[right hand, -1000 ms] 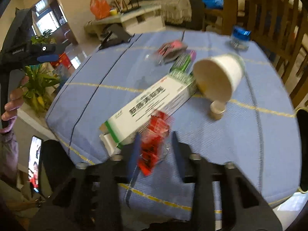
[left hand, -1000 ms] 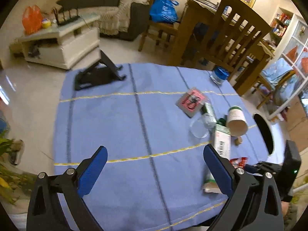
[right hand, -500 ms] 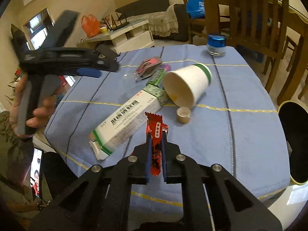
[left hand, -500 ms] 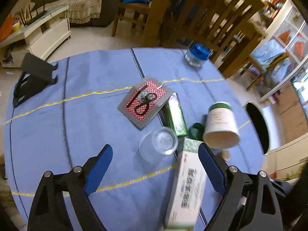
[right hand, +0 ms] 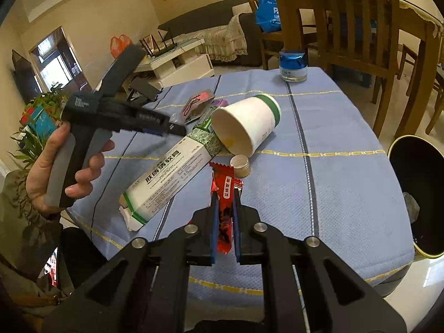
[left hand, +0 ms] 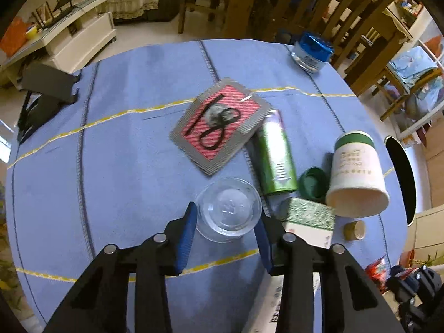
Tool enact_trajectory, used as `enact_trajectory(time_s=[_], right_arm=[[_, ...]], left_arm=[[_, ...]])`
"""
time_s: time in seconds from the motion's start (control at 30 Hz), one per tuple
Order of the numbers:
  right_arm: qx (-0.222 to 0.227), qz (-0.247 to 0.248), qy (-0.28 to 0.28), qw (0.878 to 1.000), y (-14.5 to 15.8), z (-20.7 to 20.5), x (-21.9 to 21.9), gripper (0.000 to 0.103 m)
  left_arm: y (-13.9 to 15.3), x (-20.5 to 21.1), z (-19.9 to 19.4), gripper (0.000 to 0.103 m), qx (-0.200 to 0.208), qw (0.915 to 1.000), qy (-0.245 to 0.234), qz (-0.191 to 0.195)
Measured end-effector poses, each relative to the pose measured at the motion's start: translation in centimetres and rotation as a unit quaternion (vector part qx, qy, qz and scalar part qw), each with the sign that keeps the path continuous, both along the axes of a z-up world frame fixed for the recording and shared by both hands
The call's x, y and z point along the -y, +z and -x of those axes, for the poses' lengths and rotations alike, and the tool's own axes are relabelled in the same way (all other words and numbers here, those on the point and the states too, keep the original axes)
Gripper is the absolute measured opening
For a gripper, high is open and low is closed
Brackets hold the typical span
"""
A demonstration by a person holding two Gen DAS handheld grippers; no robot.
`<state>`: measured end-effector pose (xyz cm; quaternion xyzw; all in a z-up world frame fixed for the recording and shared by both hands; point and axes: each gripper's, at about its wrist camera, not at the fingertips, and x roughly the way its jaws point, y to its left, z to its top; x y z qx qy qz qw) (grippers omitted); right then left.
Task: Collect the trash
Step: 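Grasp the clear plastic lid with the left gripper while the right holds the red wrapper, then drop the plastic lid and red wrapper into the bin with both grippers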
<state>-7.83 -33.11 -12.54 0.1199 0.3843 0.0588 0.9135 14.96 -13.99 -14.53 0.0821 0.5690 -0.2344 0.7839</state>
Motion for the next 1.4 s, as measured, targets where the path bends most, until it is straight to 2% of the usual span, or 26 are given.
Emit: enact_trajectory(time_s=[0.2,0.37,0.5,0.63,0.87,1.0,1.03,1.1,1.13,1.17,1.2,1.3,1.4], right_arm=[[0.013,-0.005,-0.020,1.000,1.0,0.7,1.4,0.009],[0.027,0.001,-0.051,0.998,1.9,1.4,3.6,0.009],[0.036,0.004,-0.107,0.994,2.4,2.9,7.8,0.009],[0.042,0.018,-0.166,0.985,3.5,4.6,12.8,0.009],[0.062,0.040,-0.246,0.967,5.6,6.7,20.2,0.009],[0.044,0.041,-0.268,0.961,3.8,6.3,23.0,0.009],[0.031,0.039,-0.273,0.961,2.9,5.8,23.8,0.012],[-0.005,0.024,-0.283,0.959,0.3,4.7,25.5,0.031],[-0.016,0.013,-0.291,0.957,-0.7,4.5,26.3,0.069],[-0.019,0.007,-0.300,0.954,-1.5,4.6,26.8,0.100],[-0.015,0.008,-0.314,0.949,-1.7,5.1,27.4,0.096],[0.003,0.004,-0.324,0.946,-1.5,6.3,28.3,0.098],[0.001,-0.031,-0.338,0.941,-1.4,7.4,30.1,0.098]], left_arm=[[1.1,-1.9,0.2,0.038,0.011,0.9998,0.015,0.003],[4.3,-2.0,1.3,0.038,0.045,0.9986,0.015,0.024],[6.8,-0.7,3.0,0.038,0.065,0.9969,-0.006,0.043],[8.1,1.6,4.7,0.038,0.080,0.9952,-0.035,0.045],[8.1,5.8,6.2,0.038,0.077,0.9937,-0.069,0.044],[7.8,8.2,7.2,0.038,0.077,0.9924,-0.088,0.038],[7.8,8.9,7.5,0.038,0.077,0.9919,-0.094,0.036],[7.7,10.1,8.1,0.038,0.078,0.9909,-0.104,0.032],[7.7,10.8,8.4,0.038,0.079,0.9903,-0.110,0.030],[7.6,11.3,8.7,0.038,0.080,0.9896,-0.116,0.029],[7.6,11.9,9.0,0.038,0.081,0.9889,-0.121,0.028],[7.5,14.4,10.0,0.038,0.085,0.9855,-0.145,0.025],[7.2,17.0,11.0,0.038,0.085,0.9818,-0.168,0.025]])
